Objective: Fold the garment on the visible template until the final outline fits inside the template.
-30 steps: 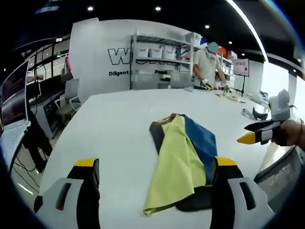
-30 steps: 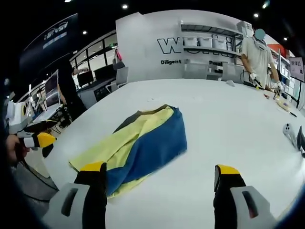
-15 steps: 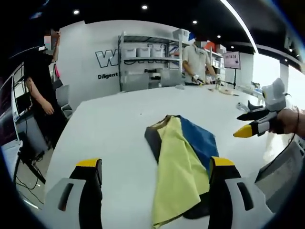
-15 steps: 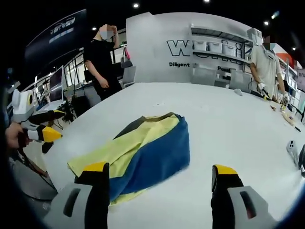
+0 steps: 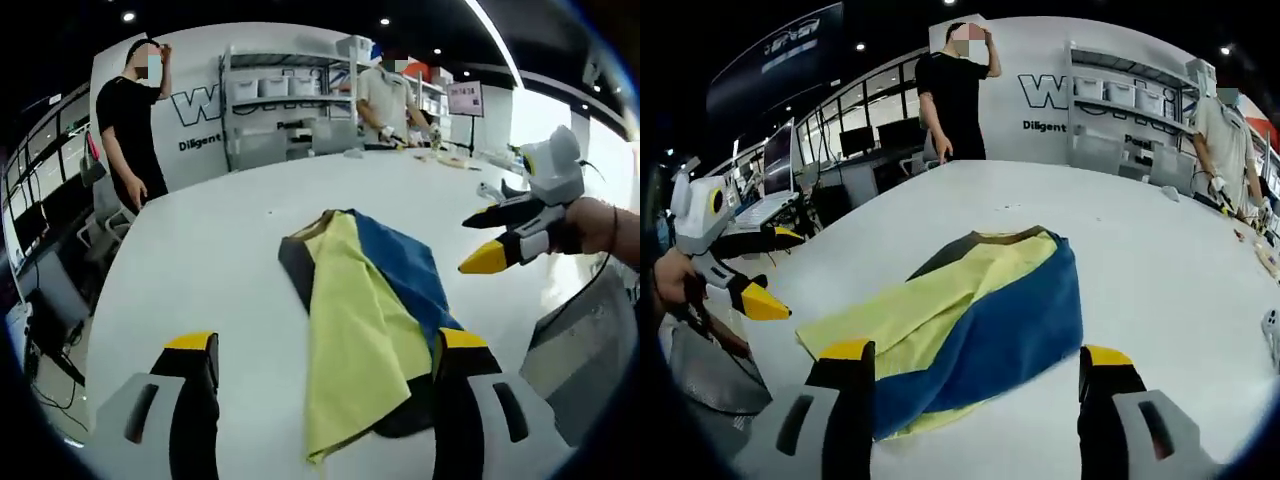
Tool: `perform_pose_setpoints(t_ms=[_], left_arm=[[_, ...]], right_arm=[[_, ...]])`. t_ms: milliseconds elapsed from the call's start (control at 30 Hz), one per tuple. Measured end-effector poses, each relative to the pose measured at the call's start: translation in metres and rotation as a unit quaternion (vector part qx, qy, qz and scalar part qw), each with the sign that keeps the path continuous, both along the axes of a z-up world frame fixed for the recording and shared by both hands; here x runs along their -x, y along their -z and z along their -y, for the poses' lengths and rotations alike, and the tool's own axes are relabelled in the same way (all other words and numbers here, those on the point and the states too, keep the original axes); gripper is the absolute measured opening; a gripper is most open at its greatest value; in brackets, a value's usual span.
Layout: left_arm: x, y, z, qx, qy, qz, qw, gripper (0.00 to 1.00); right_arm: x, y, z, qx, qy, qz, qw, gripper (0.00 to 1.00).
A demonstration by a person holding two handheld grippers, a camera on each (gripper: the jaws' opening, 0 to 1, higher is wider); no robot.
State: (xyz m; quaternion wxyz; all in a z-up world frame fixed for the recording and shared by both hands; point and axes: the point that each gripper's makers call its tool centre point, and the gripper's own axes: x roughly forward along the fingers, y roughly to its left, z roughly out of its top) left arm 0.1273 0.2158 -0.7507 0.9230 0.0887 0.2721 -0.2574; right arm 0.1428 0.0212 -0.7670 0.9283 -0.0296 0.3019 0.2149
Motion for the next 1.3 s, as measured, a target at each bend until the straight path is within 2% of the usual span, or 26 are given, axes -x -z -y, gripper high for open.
perform_pose_setpoints(t_ms=[300,533,767,1067,1233,1300], left_arm=[[0.013,0.017,0.004,-0.001,0.012,-0.026,0.9996,0.74],[0.026,0.036,0.001,-0.023,0.029,-0.053,0.9979,0.63],[0.033,0.056,-0.009,-0.035,0.026,-0.079,0.9959,0.59],[0.037,0.07,-0.017,-0.036,0.011,-0.105,0.9937,0.52],[0.038,0.074,-0.019,-0.034,0.004,-0.112,0.9931,0.5],[0.038,0.076,-0.02,-0.037,0.004,-0.114,0.9928,0.48]], right_arm=[[0.002,0.011,-0.021,0.0,-0.027,-0.017,0.9995,0.79],[0.007,0.021,-0.03,0.001,-0.04,-0.035,0.9986,0.75],[0.016,0.033,-0.037,-0.004,-0.05,-0.059,0.997,0.71],[0.032,0.049,-0.05,-0.006,-0.073,-0.096,0.9926,0.64],[0.041,0.05,-0.062,-0.007,-0.105,-0.097,0.9897,0.59],[0.048,0.053,-0.069,0.006,-0.133,-0.098,0.9862,0.56]])
